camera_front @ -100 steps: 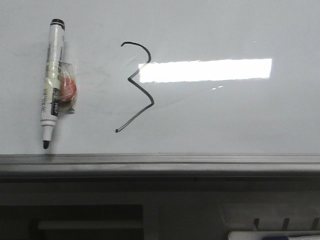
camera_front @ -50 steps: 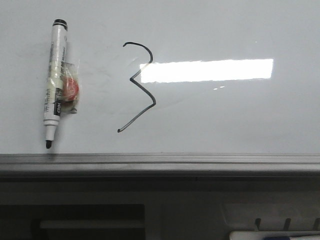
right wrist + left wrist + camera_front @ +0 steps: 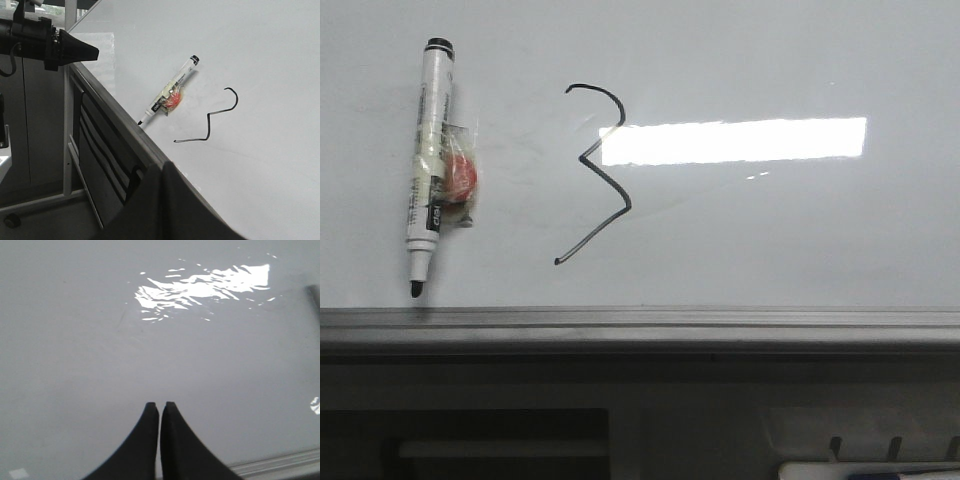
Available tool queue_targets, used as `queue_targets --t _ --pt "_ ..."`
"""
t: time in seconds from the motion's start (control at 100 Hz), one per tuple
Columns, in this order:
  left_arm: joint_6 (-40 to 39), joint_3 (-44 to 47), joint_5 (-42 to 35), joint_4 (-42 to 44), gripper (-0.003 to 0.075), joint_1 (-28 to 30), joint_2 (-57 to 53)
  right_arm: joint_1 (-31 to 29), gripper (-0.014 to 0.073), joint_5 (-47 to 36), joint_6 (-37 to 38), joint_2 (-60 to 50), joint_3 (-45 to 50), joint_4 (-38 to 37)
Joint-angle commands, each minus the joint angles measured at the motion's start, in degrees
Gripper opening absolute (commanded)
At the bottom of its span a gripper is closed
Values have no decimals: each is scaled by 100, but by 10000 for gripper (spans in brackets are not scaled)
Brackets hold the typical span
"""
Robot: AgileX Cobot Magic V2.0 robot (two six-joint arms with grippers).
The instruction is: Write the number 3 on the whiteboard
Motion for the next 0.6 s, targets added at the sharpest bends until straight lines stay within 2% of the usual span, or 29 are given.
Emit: queue_targets --t 0.0,0.11,0.35,0.54,0.59 --pt "-35 5 -510 -61 -21 226 -229 -35 -64 -502 4 44 -136 -30" --pt "-35 235 -652 -61 -21 444 -468 -35 -64 -502 4 44 -136 -30" --pt "-35 221 -250 -61 -20 551 -453 -35 -64 -502 4 44 -136 -30" --pt "-35 221 734 -61 -21 551 -453 -35 -64 -502 4 44 -136 -30" --pt "-35 234 720 -61 -21 551 -453 -35 -64 -502 4 44 -136 -30"
